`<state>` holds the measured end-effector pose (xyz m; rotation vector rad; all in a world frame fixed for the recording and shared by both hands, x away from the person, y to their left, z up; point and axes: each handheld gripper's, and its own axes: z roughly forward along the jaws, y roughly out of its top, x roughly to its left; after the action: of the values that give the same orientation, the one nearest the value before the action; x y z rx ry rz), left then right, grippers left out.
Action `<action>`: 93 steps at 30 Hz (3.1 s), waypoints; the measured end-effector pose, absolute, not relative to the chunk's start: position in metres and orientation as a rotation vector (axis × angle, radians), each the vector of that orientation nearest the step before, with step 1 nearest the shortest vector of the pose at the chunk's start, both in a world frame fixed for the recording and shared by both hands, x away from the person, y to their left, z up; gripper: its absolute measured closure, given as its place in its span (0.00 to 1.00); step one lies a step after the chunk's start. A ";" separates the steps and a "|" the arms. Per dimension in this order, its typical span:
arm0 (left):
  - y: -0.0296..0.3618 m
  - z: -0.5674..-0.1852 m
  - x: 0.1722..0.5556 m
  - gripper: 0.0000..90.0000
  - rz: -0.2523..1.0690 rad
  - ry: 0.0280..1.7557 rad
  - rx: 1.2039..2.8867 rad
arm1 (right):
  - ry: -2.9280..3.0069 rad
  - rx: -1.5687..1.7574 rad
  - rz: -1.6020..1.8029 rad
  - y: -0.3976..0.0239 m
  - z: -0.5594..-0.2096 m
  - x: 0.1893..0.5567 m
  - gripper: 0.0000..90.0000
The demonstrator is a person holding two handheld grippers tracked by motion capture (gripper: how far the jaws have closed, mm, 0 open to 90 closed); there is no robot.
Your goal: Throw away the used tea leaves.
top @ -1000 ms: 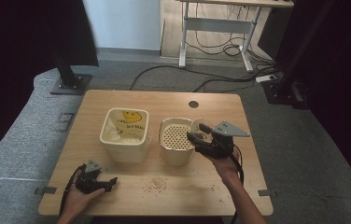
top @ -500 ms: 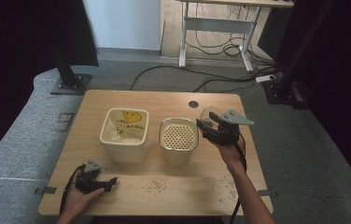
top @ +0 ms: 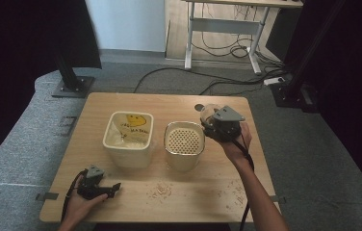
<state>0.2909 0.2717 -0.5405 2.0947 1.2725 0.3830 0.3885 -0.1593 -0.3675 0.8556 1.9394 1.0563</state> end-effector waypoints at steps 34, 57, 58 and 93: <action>0.272 -0.541 0.291 0.15 0.384 1.261 2.102 | 1.754 0.011 -0.029 -0.079 -0.412 0.384 0.46; 0.272 -0.540 0.292 0.15 0.382 1.262 2.106 | 1.380 -0.486 -0.459 -0.061 -0.446 0.379 0.46; 0.272 -0.540 0.292 0.16 0.382 1.261 2.106 | 1.381 -0.490 -0.461 -0.060 -0.446 0.379 0.46; 0.274 -0.540 0.292 0.16 0.382 1.262 2.104 | 1.416 -0.340 -0.294 -0.067 -0.427 0.388 0.46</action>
<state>0.2921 0.2741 -0.5403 2.1041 1.2623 0.3817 0.3883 -0.0669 -0.4268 -0.3402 1.4156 -0.2938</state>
